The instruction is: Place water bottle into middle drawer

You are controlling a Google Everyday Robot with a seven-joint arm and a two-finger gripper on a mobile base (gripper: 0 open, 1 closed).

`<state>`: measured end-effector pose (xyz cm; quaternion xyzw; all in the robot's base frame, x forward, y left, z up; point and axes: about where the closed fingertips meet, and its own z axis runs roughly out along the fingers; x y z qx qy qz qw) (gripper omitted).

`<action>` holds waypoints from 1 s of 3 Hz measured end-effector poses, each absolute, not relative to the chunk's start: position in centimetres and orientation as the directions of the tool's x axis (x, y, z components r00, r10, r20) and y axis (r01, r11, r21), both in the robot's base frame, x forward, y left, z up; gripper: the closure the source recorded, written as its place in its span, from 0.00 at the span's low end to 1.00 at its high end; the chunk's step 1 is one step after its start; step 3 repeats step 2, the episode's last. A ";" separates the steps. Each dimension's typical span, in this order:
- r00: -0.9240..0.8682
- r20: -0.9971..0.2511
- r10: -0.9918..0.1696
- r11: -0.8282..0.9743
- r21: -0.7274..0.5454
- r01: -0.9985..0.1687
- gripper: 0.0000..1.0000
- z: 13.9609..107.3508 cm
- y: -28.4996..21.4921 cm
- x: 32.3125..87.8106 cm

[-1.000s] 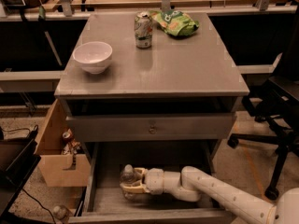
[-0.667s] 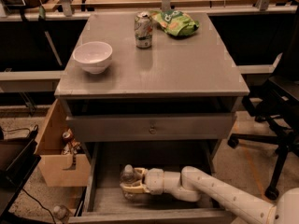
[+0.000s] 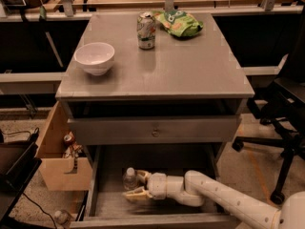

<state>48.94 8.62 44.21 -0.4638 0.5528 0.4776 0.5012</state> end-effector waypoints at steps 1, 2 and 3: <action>-0.067 -0.997 -0.033 0.111 0.063 -0.992 0.00 44.3 8.8 48.9; -0.067 -0.997 -0.033 0.111 0.063 -0.992 0.00 44.3 8.8 48.9; -0.067 -0.997 -0.033 0.111 0.063 -0.992 0.00 44.3 8.8 48.9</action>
Offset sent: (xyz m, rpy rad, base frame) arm -0.0006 0.0016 0.0004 0.0015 0.0003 0.0028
